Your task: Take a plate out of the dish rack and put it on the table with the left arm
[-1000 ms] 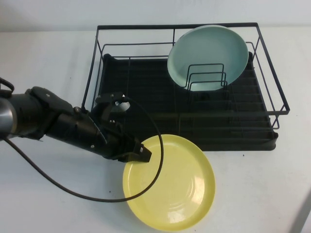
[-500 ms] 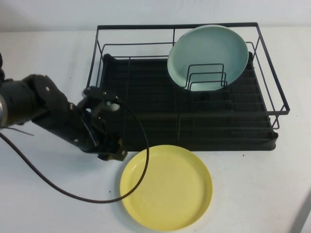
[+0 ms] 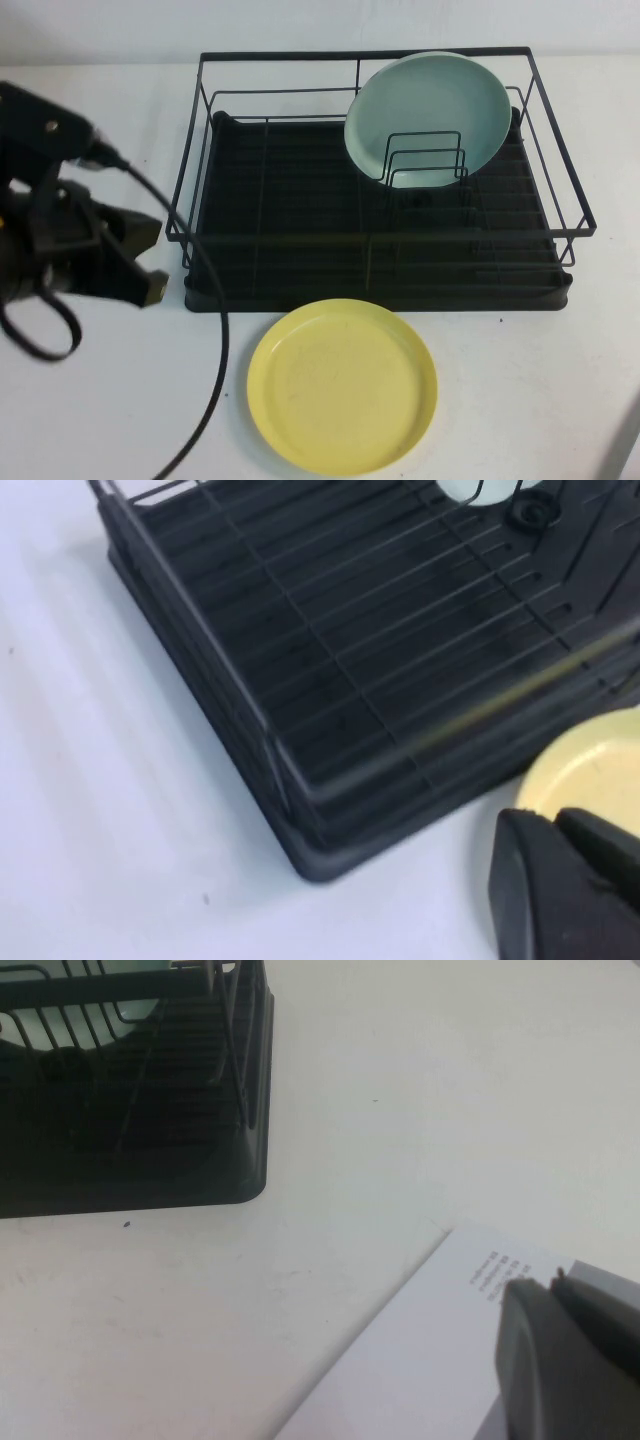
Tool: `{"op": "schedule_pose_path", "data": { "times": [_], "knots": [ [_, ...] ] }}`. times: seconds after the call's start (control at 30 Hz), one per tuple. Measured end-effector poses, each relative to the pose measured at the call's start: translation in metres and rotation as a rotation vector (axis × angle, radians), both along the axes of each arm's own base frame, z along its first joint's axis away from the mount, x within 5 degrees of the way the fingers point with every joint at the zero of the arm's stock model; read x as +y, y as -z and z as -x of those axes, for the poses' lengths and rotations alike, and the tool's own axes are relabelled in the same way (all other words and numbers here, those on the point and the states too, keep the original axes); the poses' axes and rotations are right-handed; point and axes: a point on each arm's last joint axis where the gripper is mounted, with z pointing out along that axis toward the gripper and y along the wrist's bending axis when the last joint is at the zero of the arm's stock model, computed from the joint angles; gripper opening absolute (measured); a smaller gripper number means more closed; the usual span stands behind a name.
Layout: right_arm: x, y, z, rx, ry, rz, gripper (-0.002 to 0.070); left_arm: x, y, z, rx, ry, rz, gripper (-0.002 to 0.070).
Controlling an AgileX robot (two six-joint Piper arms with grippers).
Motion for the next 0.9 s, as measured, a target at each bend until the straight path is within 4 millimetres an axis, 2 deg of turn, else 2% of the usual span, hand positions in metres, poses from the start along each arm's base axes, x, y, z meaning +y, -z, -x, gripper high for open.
{"op": "schedule_pose_path", "data": {
  "times": [0.17, 0.27, 0.53, 0.77, 0.9],
  "knots": [
    [0.000, 0.000, 0.000, 0.000, 0.000, 0.000, -0.0020, 0.012, 0.024, 0.044, 0.063, -0.004, 0.021, 0.0000],
    [0.000, 0.000, 0.000, 0.000, 0.000, 0.000, -0.0020, 0.017, 0.035, 0.059, 0.125, 0.014, -0.013, 0.0000],
    [0.000, 0.000, 0.000, 0.000, 0.000, 0.000, -0.0020, 0.025, 0.037, 0.066, 0.127, 0.024, -0.118, 0.0000],
    [0.000, 0.000, 0.000, 0.000, 0.000, 0.000, -0.0020, 0.027, 0.036, 0.067, 0.176, -0.087, -0.029, -0.0001],
    [0.000, 0.000, 0.000, 0.000, 0.000, 0.000, -0.0020, 0.030, 0.028, 0.075, 0.150, -0.123, 0.017, -0.0001]
  ]
}}
